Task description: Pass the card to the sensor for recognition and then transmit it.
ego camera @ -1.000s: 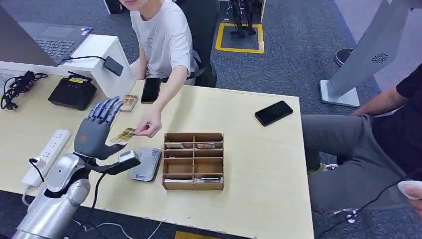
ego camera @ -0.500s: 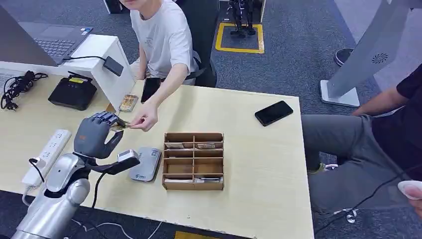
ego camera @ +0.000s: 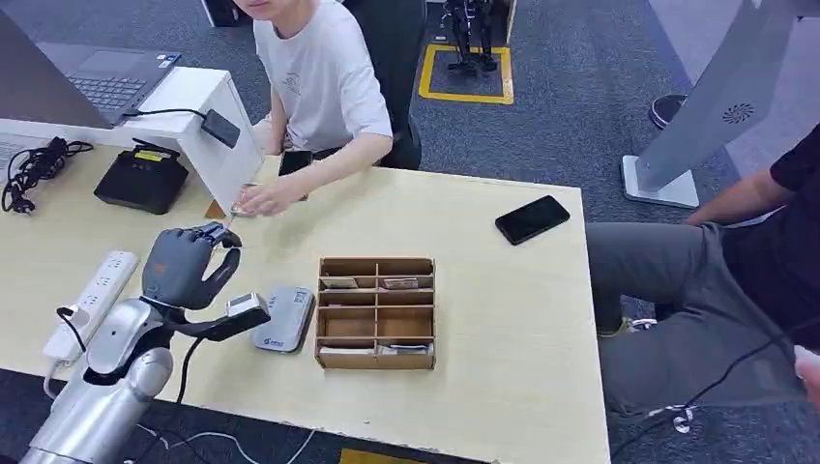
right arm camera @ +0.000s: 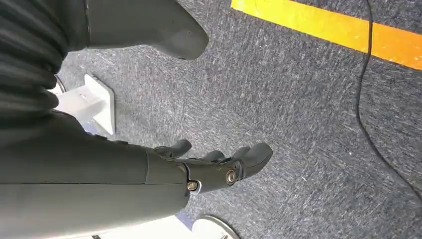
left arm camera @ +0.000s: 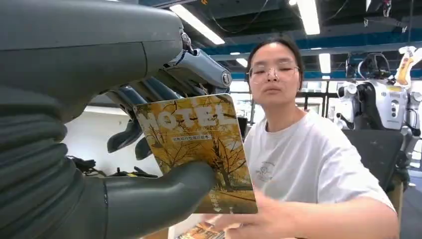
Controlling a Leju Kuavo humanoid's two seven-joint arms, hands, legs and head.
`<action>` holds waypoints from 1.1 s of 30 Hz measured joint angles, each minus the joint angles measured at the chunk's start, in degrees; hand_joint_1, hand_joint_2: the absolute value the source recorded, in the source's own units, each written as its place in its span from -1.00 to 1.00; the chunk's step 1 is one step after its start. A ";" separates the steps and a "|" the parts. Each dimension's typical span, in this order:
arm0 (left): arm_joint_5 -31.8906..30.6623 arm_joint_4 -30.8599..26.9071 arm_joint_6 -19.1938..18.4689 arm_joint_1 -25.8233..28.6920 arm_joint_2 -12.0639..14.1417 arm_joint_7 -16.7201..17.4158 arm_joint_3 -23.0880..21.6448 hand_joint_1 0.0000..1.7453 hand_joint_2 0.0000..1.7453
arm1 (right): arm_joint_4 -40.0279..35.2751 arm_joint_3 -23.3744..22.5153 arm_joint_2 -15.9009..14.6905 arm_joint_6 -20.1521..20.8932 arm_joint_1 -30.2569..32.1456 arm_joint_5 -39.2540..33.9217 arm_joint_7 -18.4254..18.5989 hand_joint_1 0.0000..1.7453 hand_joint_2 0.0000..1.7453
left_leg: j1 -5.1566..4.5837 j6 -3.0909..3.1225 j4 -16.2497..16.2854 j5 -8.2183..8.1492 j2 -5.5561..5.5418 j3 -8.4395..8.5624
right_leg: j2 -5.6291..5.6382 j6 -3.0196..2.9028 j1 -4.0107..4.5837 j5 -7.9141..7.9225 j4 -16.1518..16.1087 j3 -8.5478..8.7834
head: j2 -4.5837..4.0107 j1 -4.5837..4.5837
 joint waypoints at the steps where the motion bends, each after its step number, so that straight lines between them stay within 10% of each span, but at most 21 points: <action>1: 0.00 0.00 0.02 0.00 0.02 0.00 0.02 0.84 1.00 | 0.00 0.00 0.00 0.00 0.00 0.00 0.00 -1.00 1.00 | 0.00 0.00 0.00 0.00 0.00 0.00 | 0.00 0.00 0.00 0.00 0.00 0.00 | 0.00 0.02; 10: 7.69 -0.04 -0.11 0.08 -0.39 -3.65 0.09 1.00 1.00 | 0.00 0.04 0.00 0.00 -0.01 -0.04 -0.02 -1.00 1.00 | 0.00 0.00 0.00 0.00 0.00 0.01 | 0.00 0.00 0.00 0.00 0.00 0.00 | 0.00 -0.02; 18: 35.55 -1.55 -22.54 -0.13 -6.95 7.51 1.42 1.00 1.00 | -0.13 0.00 0.46 -0.48 0.27 -1.71 0.15 -1.00 1.00 | -0.03 0.00 0.01 0.00 -0.01 0.01 | 0.00 0.01 -0.01 0.01 -0.01 0.00 | 0.00 0.02; 33: 41.20 2.58 -20.70 -0.20 -9.79 11.39 4.52 1.00 1.00 | -0.11 -0.02 0.66 -2.16 0.93 -1.75 0.31 -1.00 1.00 | 0.00 0.00 0.00 0.00 -0.01 0.00 | -0.01 0.00 0.00 0.00 0.01 -0.01 | 0.00 0.00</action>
